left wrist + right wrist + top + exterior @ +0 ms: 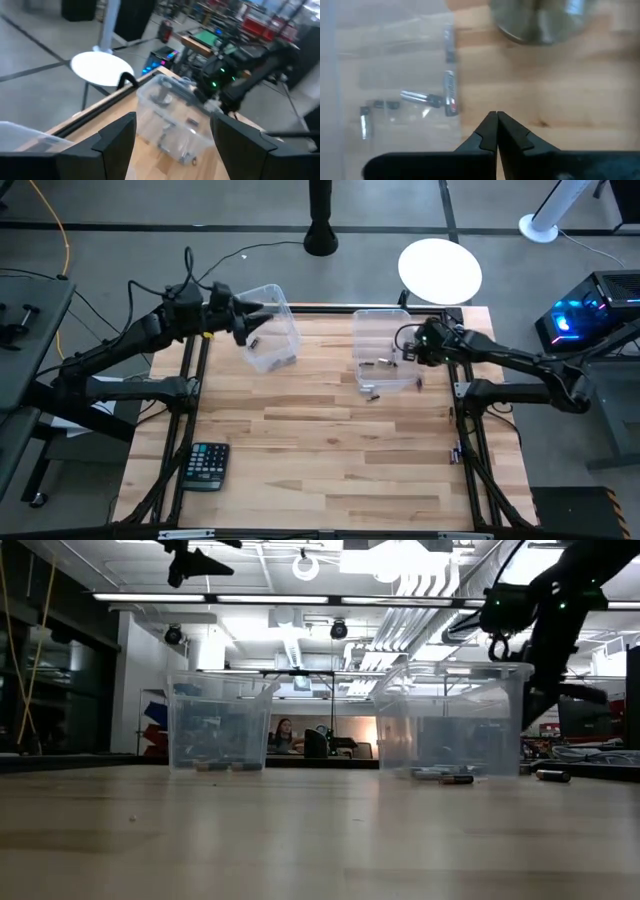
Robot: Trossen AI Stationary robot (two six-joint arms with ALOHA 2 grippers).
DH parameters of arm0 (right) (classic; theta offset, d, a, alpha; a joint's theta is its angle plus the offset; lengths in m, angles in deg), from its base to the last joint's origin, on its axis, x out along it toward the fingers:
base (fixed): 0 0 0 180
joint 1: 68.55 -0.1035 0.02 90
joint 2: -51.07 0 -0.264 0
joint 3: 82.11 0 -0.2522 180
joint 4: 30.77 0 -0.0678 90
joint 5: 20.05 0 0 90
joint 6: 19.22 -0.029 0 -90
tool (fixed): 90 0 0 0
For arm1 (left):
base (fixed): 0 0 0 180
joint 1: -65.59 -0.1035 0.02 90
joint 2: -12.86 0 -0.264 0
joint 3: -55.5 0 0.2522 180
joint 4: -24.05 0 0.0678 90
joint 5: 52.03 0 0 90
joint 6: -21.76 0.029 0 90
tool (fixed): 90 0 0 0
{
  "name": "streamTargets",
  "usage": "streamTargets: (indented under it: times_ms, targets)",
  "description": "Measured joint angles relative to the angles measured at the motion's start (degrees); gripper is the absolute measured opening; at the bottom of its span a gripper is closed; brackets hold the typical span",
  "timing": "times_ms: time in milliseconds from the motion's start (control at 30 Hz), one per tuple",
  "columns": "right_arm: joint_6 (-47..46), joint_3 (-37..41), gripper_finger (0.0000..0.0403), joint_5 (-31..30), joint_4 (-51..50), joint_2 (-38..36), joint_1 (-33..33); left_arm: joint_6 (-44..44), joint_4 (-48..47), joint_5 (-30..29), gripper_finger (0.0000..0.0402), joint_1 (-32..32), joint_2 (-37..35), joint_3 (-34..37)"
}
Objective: Sort batteries
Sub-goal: Put black battery into the left transparent bin
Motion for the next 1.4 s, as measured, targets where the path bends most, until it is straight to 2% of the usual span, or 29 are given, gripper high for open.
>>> streamTargets:
  times_ms: [133,233,367,533,767,967,1167,1267,1400]
  targets:
    - [5.00,0.70,0.0003,2.16,7.69,0.29,-0.03,-3.24,0.14,-2.98,0.0245,0.00,-0.09,0.00]
    - [7.27,0.74,0.0003,3.29,9.70,0.26,-0.44,-4.14,0.22,-3.89,0.0245,0.00,-0.09,0.00]
    - [9.16,0.59,0.0014,3.03,5.26,0.19,-1.50,-3.61,1.23,-4.76,0.0245,0.00,-0.09,0.00]
    - [8.85,0.87,0.0062,0.11,-0.76,0.36,-2.70,-0.59,1.55,-4.91,0.0245,-0.04,-0.70,0.00]
    - [7.19,0.40,0.0118,0.28,13.01,0.30,-2.84,2.66,2.25,-6.81,0.0245,-0.17,-2.08,0.00]
    - [2.84,-0.90,0.0122,1.56,25.74,2.56,-3.60,3.97,2.49,-6.99,0.0245,-1.95,-3.93,0.00]
    - [1.39,-4.27,0.0122,5.00,34.78,10.32,-7.44,4.68,2.36,-6.96,0.0245,-4.31,-6.00,0.02]
    - [4.31,-7.92,0.0122,4.28,29.82,11.58,-8.61,6.45,1.96,-6.90,0.0245,-5.07,-7.09,0.02]
    - [4.43,-12.48,0.0122,-3.83,12.10,9.31,-8.27,6.54,-0.23,-6.43,0.0245,-6.00,-8.66,0.02]
